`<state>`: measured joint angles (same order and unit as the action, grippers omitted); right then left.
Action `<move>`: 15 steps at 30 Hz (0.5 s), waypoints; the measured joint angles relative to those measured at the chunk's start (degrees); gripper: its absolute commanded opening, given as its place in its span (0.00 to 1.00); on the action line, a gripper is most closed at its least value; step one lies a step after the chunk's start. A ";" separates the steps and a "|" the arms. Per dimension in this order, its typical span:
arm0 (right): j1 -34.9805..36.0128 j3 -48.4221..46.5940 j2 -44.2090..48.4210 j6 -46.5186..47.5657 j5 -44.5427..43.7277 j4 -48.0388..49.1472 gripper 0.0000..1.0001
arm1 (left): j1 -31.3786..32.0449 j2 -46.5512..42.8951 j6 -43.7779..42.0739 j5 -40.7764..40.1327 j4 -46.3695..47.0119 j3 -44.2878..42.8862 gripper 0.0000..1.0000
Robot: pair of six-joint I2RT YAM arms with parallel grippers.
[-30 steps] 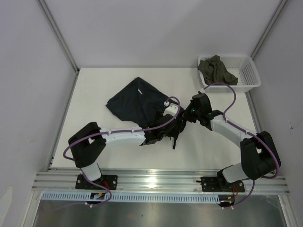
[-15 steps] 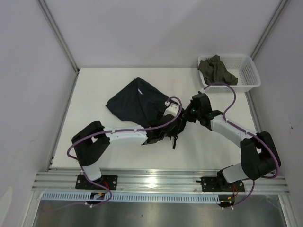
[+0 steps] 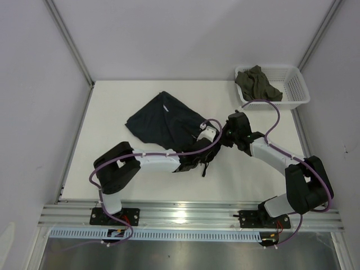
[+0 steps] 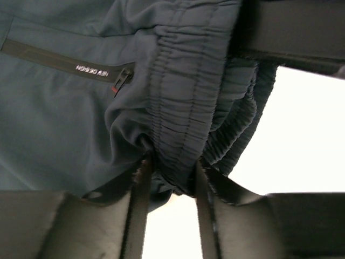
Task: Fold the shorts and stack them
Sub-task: Fold the shorts
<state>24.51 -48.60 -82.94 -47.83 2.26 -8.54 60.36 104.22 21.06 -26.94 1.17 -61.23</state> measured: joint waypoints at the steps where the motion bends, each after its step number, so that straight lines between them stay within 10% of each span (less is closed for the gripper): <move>1: -0.02 0.00 0.00 -0.07 0.07 0.04 0.00 | 0.15 0.57 -0.24 -0.09 -0.04 -0.50 0.28; 15: -8.44 3.43 -5.90 1.40 7.98 5.99 0.00 | 6.64 3.26 -2.03 -4.70 -2.19 -2.75 0.11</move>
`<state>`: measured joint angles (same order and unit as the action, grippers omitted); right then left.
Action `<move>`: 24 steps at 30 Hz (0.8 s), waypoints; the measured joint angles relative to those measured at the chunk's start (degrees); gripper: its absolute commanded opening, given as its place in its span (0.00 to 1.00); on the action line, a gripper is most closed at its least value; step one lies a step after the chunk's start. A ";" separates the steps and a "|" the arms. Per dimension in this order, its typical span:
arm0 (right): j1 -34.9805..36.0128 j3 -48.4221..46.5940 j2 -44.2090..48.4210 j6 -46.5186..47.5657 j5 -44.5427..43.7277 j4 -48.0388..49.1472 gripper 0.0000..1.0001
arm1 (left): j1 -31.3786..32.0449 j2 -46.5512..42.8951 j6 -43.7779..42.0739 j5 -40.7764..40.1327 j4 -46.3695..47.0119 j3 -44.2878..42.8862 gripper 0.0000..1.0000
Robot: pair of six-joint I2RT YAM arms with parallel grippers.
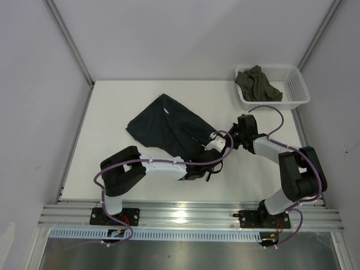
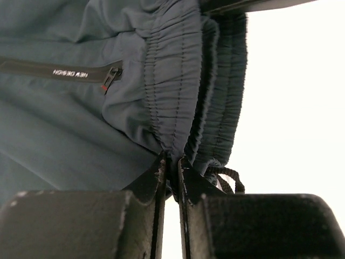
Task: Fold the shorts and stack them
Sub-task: Fold the shorts
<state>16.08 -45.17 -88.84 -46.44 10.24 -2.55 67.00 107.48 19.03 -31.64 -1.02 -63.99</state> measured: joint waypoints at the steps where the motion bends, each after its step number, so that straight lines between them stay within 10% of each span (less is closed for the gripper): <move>1: -0.37 0.24 -0.39 0.24 0.68 0.63 0.00 | 0.28 0.00 0.00 -0.09 -0.02 0.00 0.11; 11: -3.17 1.70 -6.10 2.82 6.91 7.54 0.00 | 3.87 2.71 -0.20 -0.74 0.59 -1.42 0.17; 24: -6.91 0.68 -10.86 4.35 8.37 14.53 0.00 | 8.31 6.95 0.57 9.20 -2.10 -5.99 0.62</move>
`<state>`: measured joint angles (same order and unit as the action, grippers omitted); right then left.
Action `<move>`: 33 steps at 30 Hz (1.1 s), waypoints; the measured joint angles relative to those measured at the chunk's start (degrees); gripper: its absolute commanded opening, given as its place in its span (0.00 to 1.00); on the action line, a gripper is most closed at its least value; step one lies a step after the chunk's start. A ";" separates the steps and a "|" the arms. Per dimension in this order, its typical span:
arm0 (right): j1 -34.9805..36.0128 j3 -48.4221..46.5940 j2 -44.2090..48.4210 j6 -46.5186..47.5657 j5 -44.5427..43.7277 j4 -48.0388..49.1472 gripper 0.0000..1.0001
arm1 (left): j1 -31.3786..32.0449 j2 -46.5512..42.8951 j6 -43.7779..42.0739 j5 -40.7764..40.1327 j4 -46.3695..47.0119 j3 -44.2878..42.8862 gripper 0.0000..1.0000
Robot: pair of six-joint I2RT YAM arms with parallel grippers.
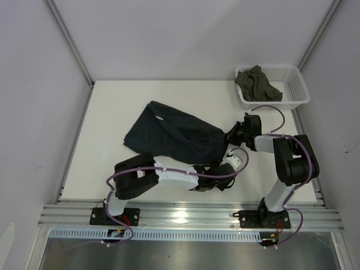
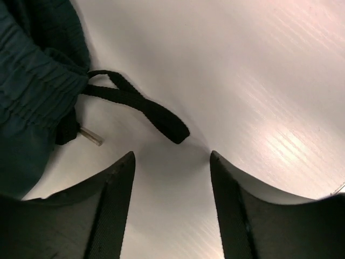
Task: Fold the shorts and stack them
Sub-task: Fold the shorts
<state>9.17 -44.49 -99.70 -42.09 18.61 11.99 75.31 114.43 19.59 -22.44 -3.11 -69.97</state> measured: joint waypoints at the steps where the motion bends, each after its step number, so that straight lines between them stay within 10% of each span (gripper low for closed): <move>1: -0.20 -0.04 0.07 0.37 0.00 -0.09 0.00 | -0.55 -0.02 0.11 0.96 0.04 0.00 0.63; 21: -2.84 -1.90 13.05 7.67 3.93 -10.82 0.99 | -15.72 -30.60 3.93 17.79 1.31 13.94 0.88; 33: -6.49 7.45 22.58 7.56 8.02 -9.81 1.00 | -22.08 -23.08 4.44 19.89 1.51 13.94 0.87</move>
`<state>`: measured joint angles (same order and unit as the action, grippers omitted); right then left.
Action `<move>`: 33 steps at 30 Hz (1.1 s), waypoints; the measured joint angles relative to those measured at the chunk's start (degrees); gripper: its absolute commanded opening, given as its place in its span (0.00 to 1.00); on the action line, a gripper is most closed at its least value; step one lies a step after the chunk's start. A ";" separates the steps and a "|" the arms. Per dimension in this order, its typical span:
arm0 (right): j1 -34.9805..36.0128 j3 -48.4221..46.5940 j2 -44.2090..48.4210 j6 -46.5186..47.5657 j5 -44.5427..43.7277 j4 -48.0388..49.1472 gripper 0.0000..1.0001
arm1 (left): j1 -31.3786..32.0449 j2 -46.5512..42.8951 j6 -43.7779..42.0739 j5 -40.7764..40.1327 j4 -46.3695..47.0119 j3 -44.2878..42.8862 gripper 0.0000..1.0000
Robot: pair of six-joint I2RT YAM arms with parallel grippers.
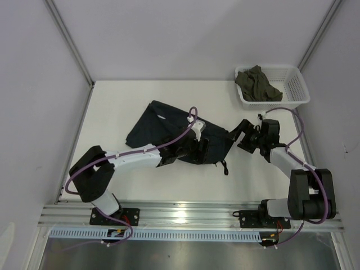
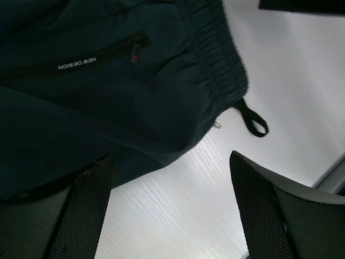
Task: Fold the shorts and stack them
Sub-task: Fold the shorts
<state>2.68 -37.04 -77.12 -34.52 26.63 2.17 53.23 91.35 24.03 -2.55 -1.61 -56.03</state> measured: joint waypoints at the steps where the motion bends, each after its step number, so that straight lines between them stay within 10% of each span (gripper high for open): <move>1: -0.26 1.27 -0.15 -0.20 0.50 0.37 1.00 | -0.61 0.96 0.00 0.00 -0.11 -0.09 0.87; 33: 3.58 8.20 -11.15 -4.37 -1.92 24.30 0.99 | -2.38 17.03 -0.13 -6.34 -4.35 -9.99 0.83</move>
<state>6.26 -28.84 -88.27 -38.89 24.71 26.48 50.85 108.38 23.90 -8.88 -5.96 -66.02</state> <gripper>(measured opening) 0.993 0.832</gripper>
